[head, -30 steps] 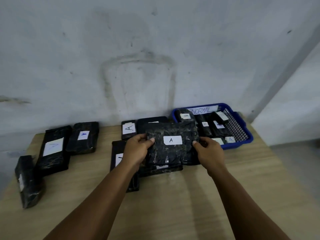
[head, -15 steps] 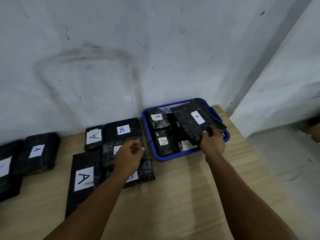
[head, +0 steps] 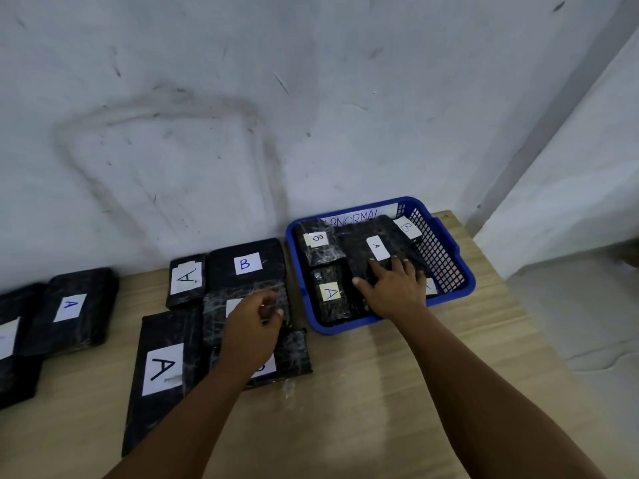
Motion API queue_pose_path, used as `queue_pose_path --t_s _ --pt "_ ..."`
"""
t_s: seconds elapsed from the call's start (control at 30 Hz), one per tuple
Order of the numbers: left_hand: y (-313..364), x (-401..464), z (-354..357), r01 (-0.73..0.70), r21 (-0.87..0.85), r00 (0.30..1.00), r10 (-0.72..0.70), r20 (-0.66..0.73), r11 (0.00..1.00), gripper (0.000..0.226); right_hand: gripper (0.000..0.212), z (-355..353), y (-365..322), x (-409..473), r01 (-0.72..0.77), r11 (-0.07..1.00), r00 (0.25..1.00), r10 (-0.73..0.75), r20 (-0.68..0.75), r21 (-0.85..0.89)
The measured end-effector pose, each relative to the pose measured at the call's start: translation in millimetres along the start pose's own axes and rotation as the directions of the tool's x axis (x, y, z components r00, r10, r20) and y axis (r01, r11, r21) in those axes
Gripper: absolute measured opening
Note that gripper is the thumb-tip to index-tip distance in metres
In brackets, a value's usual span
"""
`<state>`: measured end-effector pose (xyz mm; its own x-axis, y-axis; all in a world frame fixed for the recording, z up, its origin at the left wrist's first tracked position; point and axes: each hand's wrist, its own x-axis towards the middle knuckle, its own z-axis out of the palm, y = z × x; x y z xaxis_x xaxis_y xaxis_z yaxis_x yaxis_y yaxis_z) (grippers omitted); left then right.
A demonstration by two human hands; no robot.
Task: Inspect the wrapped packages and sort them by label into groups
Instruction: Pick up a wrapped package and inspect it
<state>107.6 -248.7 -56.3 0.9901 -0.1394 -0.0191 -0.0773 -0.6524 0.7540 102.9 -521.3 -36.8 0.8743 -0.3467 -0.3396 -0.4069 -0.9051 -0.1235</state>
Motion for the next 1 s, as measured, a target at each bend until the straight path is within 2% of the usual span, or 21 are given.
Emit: queue_pose_path --t_s 0.1,0.2,0.3,0.37,0.5,0.6,0.7,0.87,0.93,1.0 --pt "-18 -3 0 -0.124 0.257 0.991 0.132 -0.012 0.958 0.033 0.076 4 -7 7 -0.028 0.999 0.999 0.027 0.031 0.026" --pt "-33 -7 0 -0.102 0.421 0.994 0.107 0.011 0.901 0.043 0.075 5 -13 8 -0.043 0.997 0.998 0.04 0.058 0.061" --pt "-42 -13 0 -0.134 0.479 0.991 0.12 0.06 0.868 0.052 0.073 7 -13 5 -0.054 0.995 0.997 0.049 0.052 0.086" --pt "-44 -17 -3 -0.119 0.474 0.992 0.08 0.102 0.872 0.059 0.073 8 -16 0 -0.074 0.991 0.997 0.073 0.017 0.11" --pt "-55 -32 -16 -0.101 0.444 0.995 0.083 0.059 0.89 0.056 0.071 20 -38 -22 -0.047 0.982 0.975 0.085 -0.204 0.185" --pt "-78 -50 -43 -0.05 0.392 0.994 0.084 -0.071 0.918 0.042 0.056 43 -74 -46 0.156 0.975 0.904 -0.077 -0.421 0.156" --pt "-109 -70 -74 -0.011 0.363 0.985 0.073 -0.156 0.932 0.033 0.046 68 -119 -67 0.316 0.941 0.832 -0.215 -0.512 0.119" --pt "-172 -103 -142 0.117 0.384 0.952 0.006 -0.305 0.916 0.032 0.052 107 -210 -109 0.487 0.872 0.803 -0.422 -0.421 0.055" --pt "-197 -117 -174 0.172 0.37 0.912 -0.006 -0.409 0.913 0.036 0.055 123 -251 -127 0.559 0.828 0.782 -0.509 -0.359 0.043" --pt "-218 -129 -204 0.229 0.355 0.859 -0.017 -0.511 0.906 0.031 0.053 137 -288 -144 0.609 0.789 0.769 -0.563 -0.303 0.082"
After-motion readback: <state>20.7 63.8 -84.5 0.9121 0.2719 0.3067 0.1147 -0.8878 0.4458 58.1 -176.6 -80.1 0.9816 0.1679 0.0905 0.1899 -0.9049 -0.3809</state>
